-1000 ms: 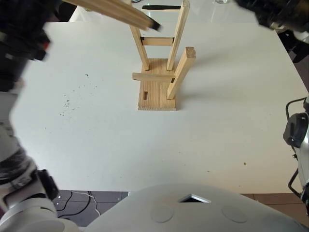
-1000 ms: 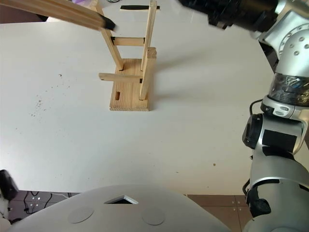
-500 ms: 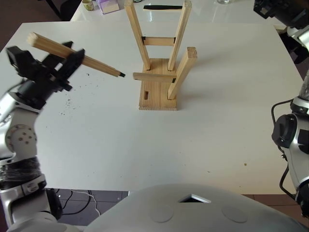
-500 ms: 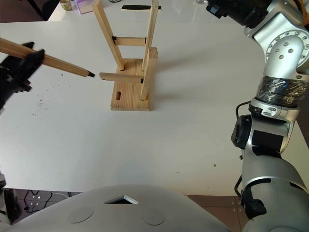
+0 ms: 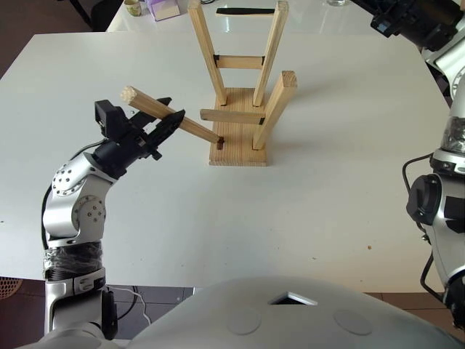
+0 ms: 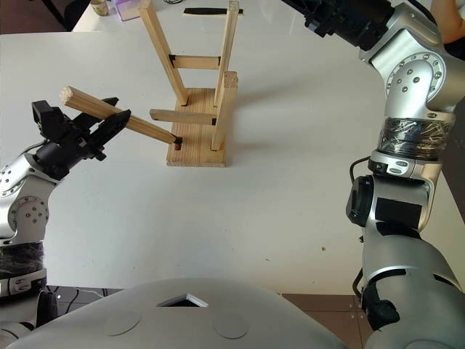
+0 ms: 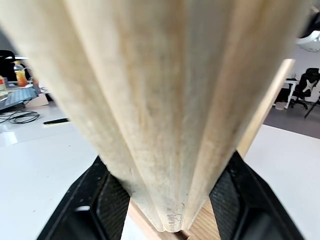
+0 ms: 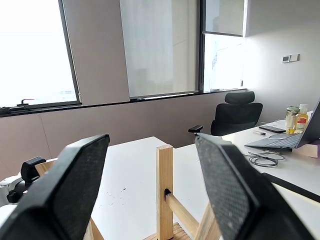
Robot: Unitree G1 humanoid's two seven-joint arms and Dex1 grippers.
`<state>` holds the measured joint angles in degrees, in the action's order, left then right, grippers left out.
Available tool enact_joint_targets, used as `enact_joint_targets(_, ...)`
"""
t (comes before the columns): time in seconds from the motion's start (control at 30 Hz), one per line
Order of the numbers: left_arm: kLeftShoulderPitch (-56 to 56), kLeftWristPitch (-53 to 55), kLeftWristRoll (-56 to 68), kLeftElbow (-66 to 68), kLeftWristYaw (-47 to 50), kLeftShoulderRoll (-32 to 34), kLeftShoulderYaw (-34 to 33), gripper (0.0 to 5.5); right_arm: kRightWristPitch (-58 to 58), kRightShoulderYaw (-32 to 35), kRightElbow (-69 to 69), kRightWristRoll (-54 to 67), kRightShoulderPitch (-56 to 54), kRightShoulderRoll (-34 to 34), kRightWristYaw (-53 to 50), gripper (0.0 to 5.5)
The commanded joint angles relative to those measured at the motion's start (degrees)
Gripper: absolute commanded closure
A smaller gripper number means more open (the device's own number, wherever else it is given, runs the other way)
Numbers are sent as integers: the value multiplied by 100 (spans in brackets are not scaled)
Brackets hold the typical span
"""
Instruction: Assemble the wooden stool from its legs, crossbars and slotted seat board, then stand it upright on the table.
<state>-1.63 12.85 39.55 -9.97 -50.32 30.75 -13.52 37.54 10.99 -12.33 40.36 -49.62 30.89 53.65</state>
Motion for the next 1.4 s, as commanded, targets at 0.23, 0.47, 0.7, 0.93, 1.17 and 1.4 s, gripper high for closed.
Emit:
enact_joint_targets(0.23, -162, 201, -552, 239, -778, 743, 477, 345, -137, -49, 109, -105, 150, -141, -14, 236)
enact_joint_targets(0.47, -162, 764, -171, 24, -1206, 984, 739, 346, -84, 45, 488, -4, 556, -233, -250, 236)
enact_joint_targets(0.7, -59, 1054, 66, -348, -1167, 959, 926, 346, -34, 171, 760, 96, 852, -281, -499, 236)
enact_joint_targets(0.93, -580, 948, -12, -322, -1192, 1164, 761, 346, -64, 179, 759, 85, 907, -358, -587, 236)
enact_joint_targets(1.17, -1165, 890, -195, 128, -1484, 1084, 904, 346, -80, 175, 813, 59, 999, -397, -630, 236)
enact_joint_targets(1.4, -1210, 634, -589, 373, -1768, 1113, 1182, 346, -92, 176, 834, 65, 1037, -428, -661, 236)
